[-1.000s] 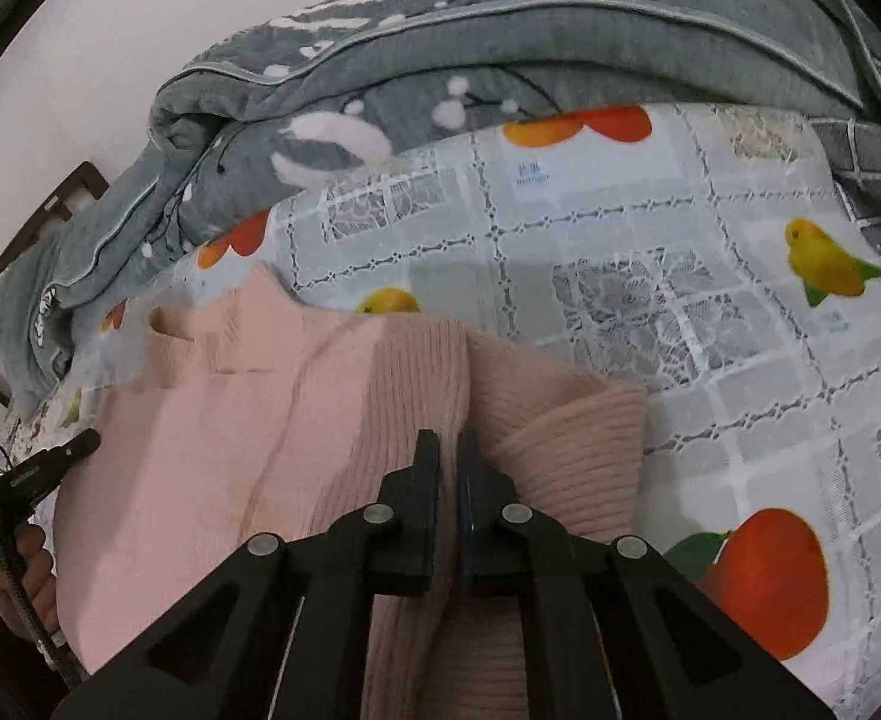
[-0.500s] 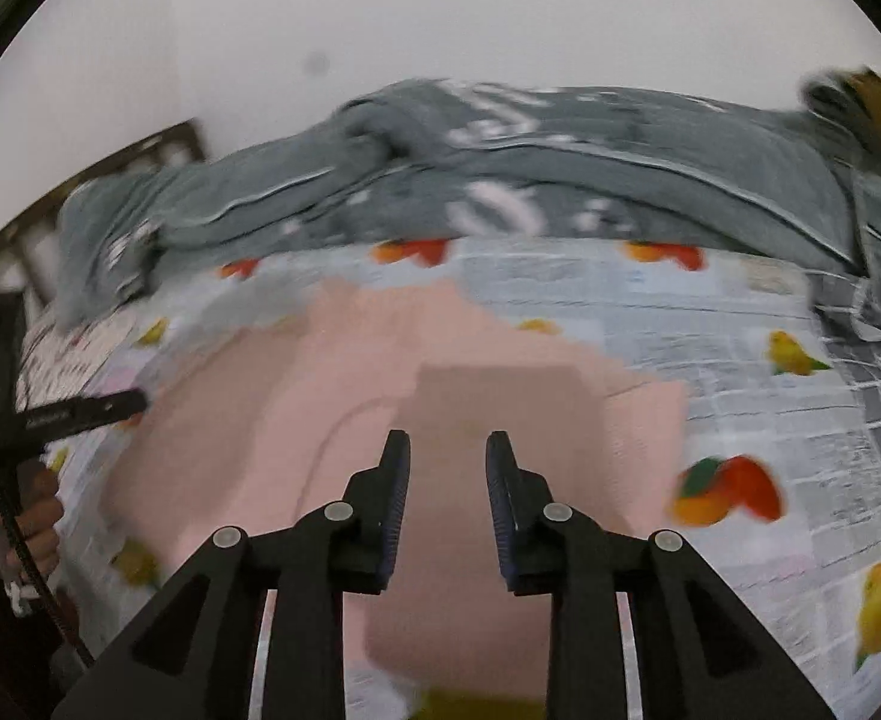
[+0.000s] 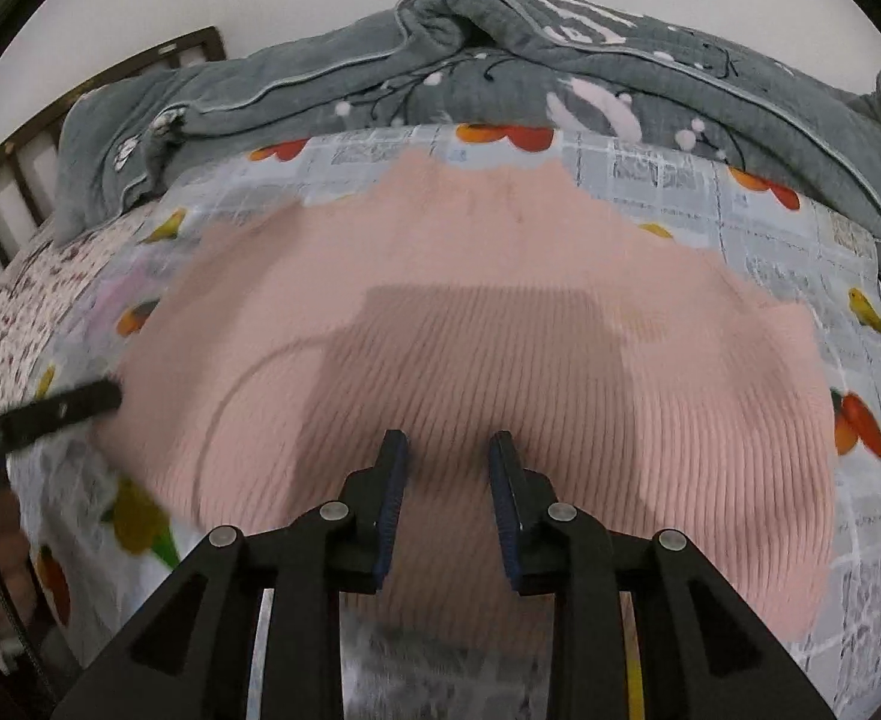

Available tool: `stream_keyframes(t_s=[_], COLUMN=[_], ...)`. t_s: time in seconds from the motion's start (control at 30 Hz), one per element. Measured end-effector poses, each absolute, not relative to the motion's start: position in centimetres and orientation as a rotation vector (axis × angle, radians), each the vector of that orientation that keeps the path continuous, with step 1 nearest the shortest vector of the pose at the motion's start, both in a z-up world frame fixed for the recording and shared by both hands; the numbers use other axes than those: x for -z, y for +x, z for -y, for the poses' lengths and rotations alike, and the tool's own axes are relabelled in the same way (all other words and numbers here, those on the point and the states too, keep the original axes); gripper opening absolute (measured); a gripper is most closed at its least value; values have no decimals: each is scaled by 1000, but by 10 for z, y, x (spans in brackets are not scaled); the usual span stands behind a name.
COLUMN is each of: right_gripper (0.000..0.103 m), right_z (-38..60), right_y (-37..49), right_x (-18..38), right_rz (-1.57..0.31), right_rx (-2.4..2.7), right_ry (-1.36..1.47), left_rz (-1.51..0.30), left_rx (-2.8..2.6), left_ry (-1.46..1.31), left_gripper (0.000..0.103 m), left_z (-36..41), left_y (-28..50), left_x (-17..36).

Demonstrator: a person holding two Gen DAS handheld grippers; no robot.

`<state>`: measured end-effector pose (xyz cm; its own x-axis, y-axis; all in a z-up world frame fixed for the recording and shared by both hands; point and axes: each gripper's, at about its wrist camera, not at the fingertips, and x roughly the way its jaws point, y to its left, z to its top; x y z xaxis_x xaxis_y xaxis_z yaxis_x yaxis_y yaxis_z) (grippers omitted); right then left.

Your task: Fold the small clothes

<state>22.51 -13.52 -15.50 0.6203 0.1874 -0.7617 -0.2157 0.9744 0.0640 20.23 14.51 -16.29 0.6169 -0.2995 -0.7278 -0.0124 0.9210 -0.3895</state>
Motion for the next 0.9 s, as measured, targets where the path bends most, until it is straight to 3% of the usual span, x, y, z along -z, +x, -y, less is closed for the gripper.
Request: stream_keyframes(t_s=[0.6, 0.9], right_gripper=[30, 30], right_z=[117, 118], right_y=[362, 309], right_x=[169, 148], right_rz=[-999, -953], right_rx=[-129, -185], right_ry=[-27, -76], left_rz=[-846, -883], left_rx=[299, 383], left_ry=[-391, -469], left_gripper=[72, 73], left_z=[-156, -156], left_y=[219, 195], left_x=[172, 174])
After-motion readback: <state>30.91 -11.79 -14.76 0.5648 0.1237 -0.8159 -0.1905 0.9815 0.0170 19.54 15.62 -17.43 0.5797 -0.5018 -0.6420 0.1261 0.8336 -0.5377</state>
